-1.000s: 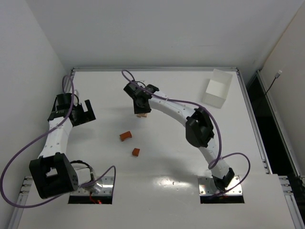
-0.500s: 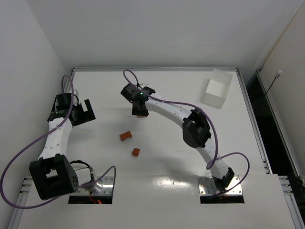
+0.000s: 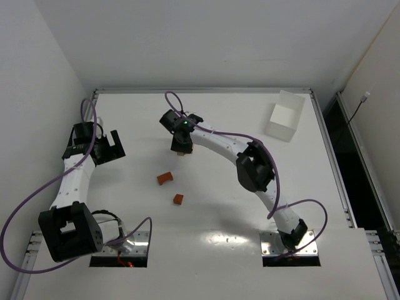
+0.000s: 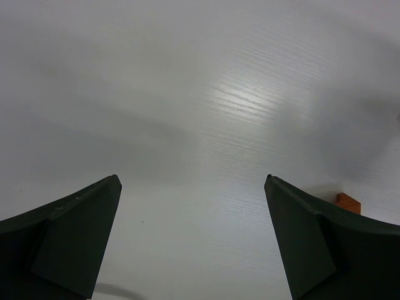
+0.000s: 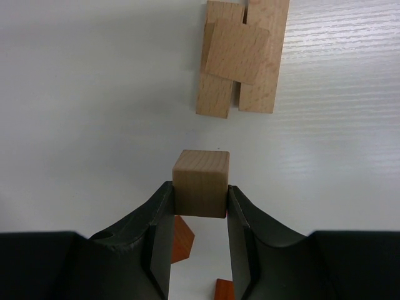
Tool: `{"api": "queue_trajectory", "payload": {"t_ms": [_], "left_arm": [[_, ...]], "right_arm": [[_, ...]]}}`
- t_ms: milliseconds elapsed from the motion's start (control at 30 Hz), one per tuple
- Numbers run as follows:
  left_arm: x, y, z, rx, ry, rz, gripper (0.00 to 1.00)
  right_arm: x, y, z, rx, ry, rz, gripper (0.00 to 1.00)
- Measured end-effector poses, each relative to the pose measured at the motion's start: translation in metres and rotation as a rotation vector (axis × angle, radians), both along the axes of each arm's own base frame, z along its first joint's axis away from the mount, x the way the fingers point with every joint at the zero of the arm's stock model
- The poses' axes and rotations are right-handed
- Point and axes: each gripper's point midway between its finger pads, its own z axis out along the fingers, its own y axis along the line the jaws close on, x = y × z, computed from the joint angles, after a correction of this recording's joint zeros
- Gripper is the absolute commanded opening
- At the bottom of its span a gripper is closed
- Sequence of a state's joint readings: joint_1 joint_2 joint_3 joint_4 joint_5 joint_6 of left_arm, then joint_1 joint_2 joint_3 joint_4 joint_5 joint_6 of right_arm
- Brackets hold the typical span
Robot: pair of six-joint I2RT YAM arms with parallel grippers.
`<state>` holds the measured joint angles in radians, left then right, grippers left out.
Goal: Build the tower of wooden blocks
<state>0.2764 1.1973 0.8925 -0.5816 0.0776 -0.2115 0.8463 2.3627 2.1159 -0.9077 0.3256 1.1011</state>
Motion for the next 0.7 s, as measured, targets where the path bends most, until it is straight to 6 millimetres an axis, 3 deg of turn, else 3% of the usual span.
{"api": "queue_trajectory", "payload": {"t_ms": [500, 700], "left_arm": [[0.000, 0.000, 0.000, -0.001, 0.000, -0.001, 1.00], [0.000, 0.000, -0.001, -0.002, 0.003, -0.001, 1.00]], "right_arm": [[0.015, -0.012, -0.021, -0.005, 0.027, -0.036, 0.00], [0.020, -0.010, -0.020, 0.007, 0.015, -0.037, 0.00]]}}
